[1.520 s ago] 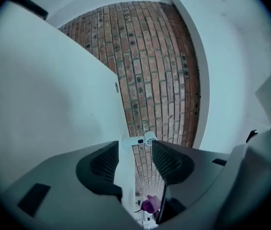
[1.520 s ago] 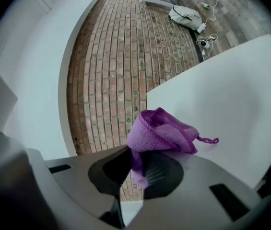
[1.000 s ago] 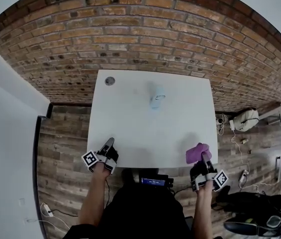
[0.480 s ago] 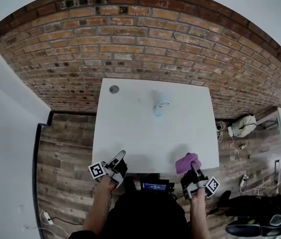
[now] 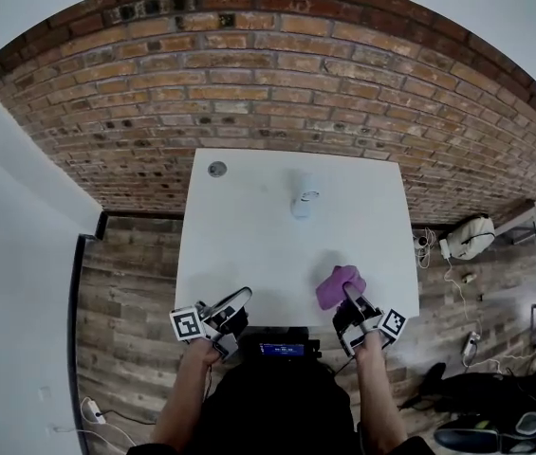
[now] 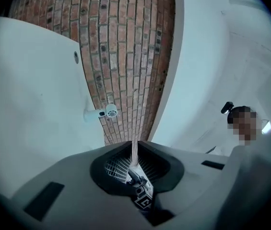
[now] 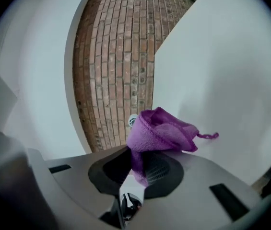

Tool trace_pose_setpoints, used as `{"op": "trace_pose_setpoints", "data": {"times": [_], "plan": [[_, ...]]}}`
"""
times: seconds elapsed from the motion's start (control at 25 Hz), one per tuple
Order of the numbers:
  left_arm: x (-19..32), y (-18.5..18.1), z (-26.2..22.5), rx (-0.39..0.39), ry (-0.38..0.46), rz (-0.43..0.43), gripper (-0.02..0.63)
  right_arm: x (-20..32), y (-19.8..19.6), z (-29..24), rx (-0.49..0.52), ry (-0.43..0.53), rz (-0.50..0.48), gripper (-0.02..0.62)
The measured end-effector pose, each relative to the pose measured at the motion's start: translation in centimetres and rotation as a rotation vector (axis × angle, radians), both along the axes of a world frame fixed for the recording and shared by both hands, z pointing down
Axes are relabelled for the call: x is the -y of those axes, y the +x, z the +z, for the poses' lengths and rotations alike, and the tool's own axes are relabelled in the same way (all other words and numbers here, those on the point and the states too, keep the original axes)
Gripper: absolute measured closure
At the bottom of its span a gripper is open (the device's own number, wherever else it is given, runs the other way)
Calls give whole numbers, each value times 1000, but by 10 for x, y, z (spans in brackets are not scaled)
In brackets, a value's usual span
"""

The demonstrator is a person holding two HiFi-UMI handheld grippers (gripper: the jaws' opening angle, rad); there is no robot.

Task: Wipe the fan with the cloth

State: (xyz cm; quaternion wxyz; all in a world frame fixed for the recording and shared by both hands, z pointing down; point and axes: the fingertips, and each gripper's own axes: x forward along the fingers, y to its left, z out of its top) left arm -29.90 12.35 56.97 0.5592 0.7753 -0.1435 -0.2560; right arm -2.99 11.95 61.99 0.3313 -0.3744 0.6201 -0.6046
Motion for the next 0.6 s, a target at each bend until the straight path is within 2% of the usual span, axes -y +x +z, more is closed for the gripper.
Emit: {"op": "trace_pose_setpoints", "data": {"times": [0.28,0.6], "plan": [[4,10,-10,39,-1,19,580,-6,-27,-48,34,138,-83,548],[18,44,-3,86,-41,59,580,-7,9,-49,-3,173,-56,548]]}}
